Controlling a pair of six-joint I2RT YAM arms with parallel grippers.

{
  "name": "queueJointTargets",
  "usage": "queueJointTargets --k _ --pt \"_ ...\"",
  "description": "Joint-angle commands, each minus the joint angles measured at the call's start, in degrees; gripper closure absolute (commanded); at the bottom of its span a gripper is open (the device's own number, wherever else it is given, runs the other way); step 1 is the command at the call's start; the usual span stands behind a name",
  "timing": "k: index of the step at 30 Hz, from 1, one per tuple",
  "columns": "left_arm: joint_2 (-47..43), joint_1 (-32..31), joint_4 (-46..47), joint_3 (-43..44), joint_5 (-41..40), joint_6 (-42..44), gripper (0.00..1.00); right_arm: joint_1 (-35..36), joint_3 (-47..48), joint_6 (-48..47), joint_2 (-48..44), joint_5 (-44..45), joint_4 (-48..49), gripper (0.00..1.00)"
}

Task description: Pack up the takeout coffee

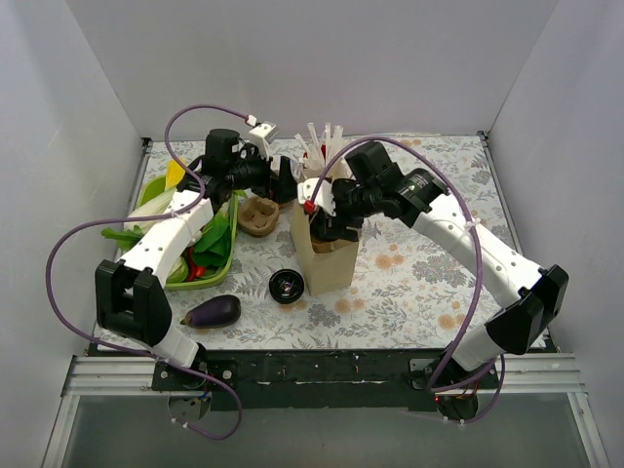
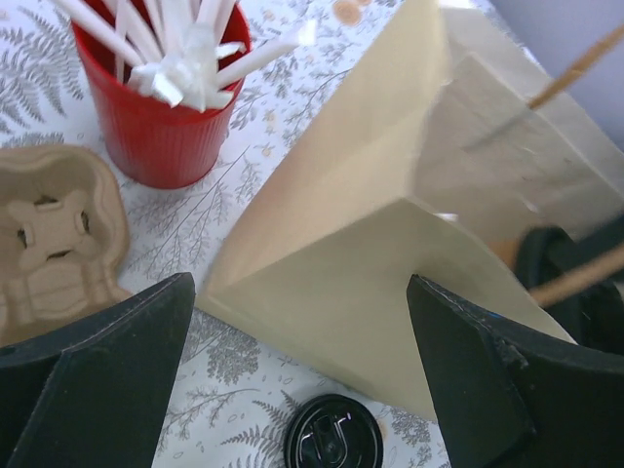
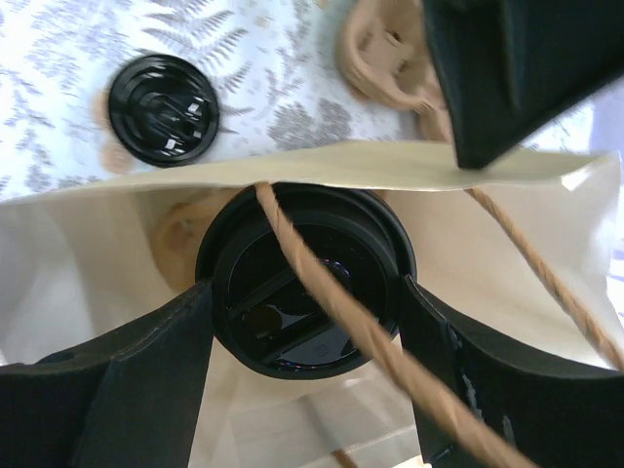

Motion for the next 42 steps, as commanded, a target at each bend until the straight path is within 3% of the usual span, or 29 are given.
queueJointTargets --k 1,11,14,17,23,31,42 --pt "-0.6 0.1 4.0 -1.8 -4.0 -2.1 0.09 4.8 0.5 8.0 -3.4 0.6 -2.4 0.99" --pt "-3.4 0.2 12.6 4.9 1.8 4.6 0.05 5.4 -2.5 4.7 -9.2 5.5 -4.1 0.99" --pt "4.4 0.2 4.1 15.7 4.3 4.8 0.09 5.5 -3.3 6.0 -9.4 6.6 -3.8 0.99" --pt "6.7 0.3 -2.6 20.0 8.8 3.8 0.11 5.4 -3.1 5.9 -9.7 8.0 -3.4 0.99" --pt "-1.9 0.2 -4.0 14.6 13.8 -0.5 0.08 2.2 -4.0 6.6 -9.2 9.8 -1.7 0.99" --pt "-15.0 -3.2 -10.6 3.5 10.4 -0.6 0.07 -5.4 1.8 12.4 -4.1 3.8 -2.5 0.99" --pt "-8.9 -13.1 -13.1 8.5 2.0 -2.4 0.08 -5.5 7.1 20.8 0.9 4.1 -1.1 0.99"
